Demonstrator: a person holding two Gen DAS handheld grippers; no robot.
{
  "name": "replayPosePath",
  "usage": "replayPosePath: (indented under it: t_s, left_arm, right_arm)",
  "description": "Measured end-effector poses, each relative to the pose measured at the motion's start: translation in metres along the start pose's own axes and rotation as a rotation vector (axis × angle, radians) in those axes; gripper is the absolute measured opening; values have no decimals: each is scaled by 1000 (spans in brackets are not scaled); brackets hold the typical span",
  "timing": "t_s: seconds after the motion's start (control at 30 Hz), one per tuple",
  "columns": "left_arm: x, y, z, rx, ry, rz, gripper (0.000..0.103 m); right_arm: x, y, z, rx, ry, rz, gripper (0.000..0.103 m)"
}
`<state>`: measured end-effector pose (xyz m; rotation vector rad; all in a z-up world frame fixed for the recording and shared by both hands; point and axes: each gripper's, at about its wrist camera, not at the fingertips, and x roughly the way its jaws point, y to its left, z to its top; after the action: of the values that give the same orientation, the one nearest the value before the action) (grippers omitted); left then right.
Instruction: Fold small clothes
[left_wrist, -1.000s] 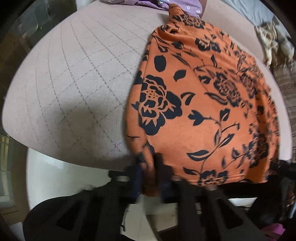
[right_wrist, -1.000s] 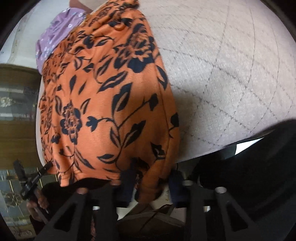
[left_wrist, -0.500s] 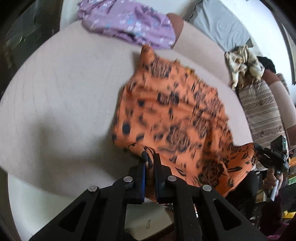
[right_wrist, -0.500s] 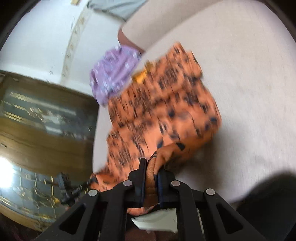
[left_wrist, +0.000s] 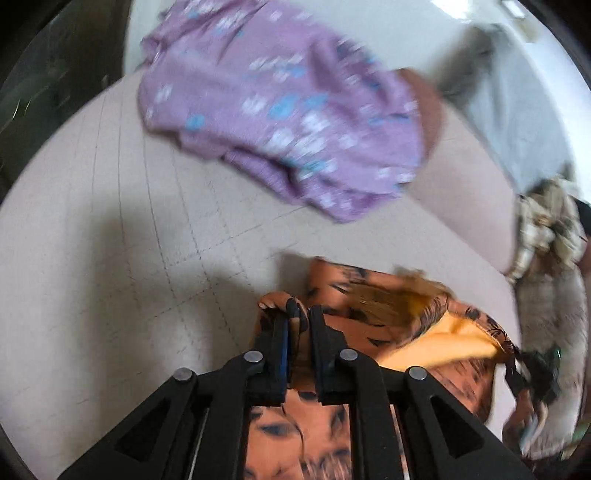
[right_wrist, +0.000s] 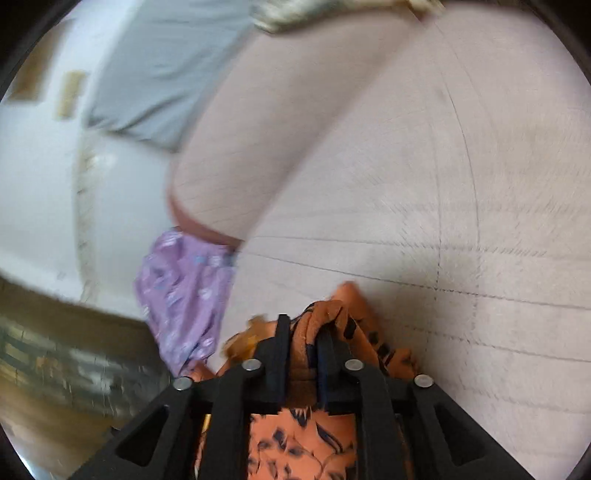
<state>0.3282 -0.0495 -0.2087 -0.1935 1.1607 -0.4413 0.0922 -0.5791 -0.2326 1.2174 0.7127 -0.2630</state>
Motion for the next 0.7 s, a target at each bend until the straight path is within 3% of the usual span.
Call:
replayPosePath:
  t_s: [0.07, 0.13, 0.17, 0.23, 0.3, 0.4, 0.5, 0.6, 0.7]
  left_arm:
    - [9, 7, -5, -30, -21, -3, 14]
    - [2, 14, -16, -60, -91, -39, 14]
    - [-9, 18, -22, -71, -138, -57, 20]
    - [-38, 19, -34, -94, -265, -30, 44]
    - [-76, 19, -51, -129, -440, 24, 77]
    - [-104, 14, -79, -171, -564, 66, 91]
    - [-85, -1, -97, -117, -434, 67, 92]
    - [-37, -14, -111, -15, -265, 201, 91]
    - [-10, -18, -112, 56, -140, 265, 91]
  right_arm:
    - [17, -17, -3, 57, 14, -10, 34]
    - [15, -26, -8, 39, -14, 11, 72]
    - [6, -29, -11, 19, -59, 7, 77]
    - [-11, -35, -13, -5, -155, 1, 77]
    - [-25, -30, -20, -24, -194, 9, 77]
    - [-30, 9, -43, -189, -149, 8, 76]
    - [-1, 66, -99, -444, -16, -38, 74]
    - [48, 114, -164, -639, 147, -64, 65]
    - [91, 151, -211, -808, 222, -105, 61]
